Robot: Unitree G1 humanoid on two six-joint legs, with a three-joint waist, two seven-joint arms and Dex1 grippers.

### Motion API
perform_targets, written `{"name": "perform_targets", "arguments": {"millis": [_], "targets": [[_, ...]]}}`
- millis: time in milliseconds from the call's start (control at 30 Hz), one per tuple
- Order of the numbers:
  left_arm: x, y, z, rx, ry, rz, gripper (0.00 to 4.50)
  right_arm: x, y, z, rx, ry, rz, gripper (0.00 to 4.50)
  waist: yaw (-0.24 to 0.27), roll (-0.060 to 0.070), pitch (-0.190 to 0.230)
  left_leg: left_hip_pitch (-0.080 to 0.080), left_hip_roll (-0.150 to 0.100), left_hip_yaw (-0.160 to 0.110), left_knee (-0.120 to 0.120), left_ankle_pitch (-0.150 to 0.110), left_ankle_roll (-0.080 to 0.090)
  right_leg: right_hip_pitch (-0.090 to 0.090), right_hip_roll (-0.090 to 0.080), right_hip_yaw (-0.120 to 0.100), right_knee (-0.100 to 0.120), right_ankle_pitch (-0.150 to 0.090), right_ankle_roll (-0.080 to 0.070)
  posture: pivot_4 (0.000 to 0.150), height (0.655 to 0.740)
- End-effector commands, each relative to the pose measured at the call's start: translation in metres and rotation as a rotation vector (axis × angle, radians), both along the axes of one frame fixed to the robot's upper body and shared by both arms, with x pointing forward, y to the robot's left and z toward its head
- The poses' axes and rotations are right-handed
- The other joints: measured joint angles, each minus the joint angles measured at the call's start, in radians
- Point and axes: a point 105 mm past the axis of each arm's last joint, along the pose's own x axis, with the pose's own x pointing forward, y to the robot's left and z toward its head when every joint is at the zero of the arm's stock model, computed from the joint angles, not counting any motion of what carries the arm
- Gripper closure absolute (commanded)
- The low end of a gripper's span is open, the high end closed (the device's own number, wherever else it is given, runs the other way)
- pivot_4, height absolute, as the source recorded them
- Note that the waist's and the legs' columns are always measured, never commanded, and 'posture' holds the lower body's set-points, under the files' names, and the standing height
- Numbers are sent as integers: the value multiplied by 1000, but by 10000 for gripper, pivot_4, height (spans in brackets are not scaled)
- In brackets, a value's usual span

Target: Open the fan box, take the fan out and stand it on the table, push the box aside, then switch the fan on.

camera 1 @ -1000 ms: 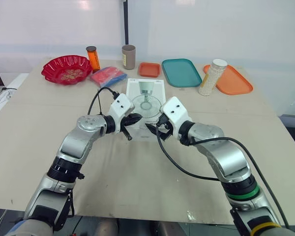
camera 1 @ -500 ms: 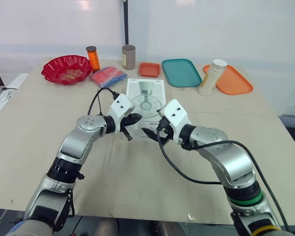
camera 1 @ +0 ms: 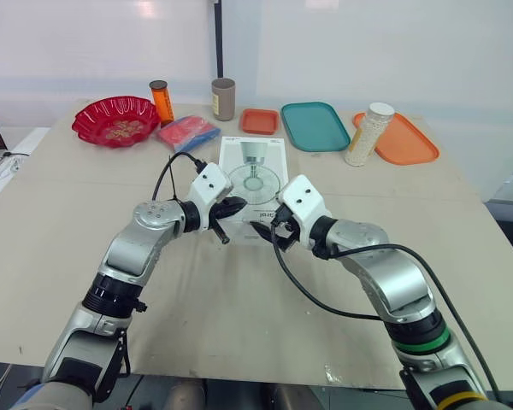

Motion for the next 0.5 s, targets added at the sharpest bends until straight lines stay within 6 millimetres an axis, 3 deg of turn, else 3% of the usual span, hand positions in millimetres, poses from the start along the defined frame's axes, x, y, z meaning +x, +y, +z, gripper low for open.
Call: {"name": "perform_targets", "arguments": {"millis": [33,500], "targets": [[-4,-3,-19,30,63,-11,43406,5,-3,16,5,-69,-22,0,0,0,0,0,0,0,0,0,0,0,0,0,0,0,0,1500,7400],[-6,-6,-19,27,65,-27,43406,14,-9,26,18,-90,-61,0,0,0,0,0,0,0,-1,0,0,0,0,0,0,0,0,1500,7400]]}}
